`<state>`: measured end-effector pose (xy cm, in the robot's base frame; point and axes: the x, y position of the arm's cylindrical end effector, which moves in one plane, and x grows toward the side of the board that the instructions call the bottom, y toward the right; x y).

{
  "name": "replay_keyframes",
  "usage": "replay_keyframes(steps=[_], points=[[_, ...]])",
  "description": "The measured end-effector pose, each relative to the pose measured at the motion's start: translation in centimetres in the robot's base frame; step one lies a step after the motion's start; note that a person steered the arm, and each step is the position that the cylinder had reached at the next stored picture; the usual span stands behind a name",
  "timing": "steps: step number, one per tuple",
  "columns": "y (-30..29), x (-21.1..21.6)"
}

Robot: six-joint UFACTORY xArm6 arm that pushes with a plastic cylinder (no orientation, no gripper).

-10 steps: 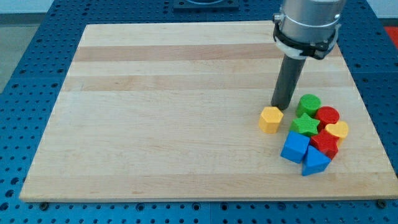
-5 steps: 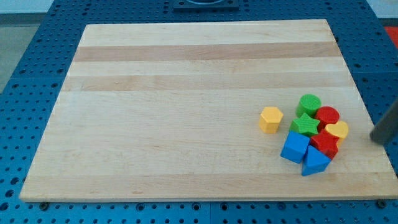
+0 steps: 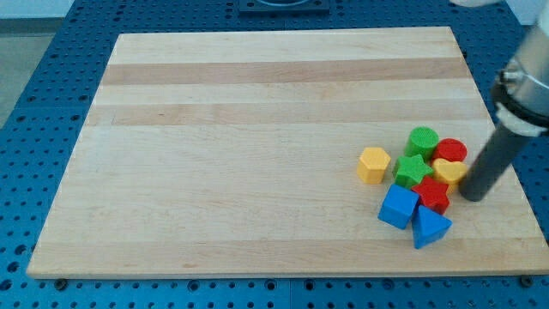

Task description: Push the yellow heart towards the top right of the board

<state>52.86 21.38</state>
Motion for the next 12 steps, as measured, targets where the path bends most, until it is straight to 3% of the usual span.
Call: replay_keyframes(steps=[1, 2, 3, 4, 5, 7, 9, 12], points=[[-5.4, -1.3], [-1.0, -0.2], [8.5, 0.0], [10.2, 5.1], [5.7, 8.8], [-13.7, 8.9], [-11.4, 8.9], [-7.6, 5.0]])
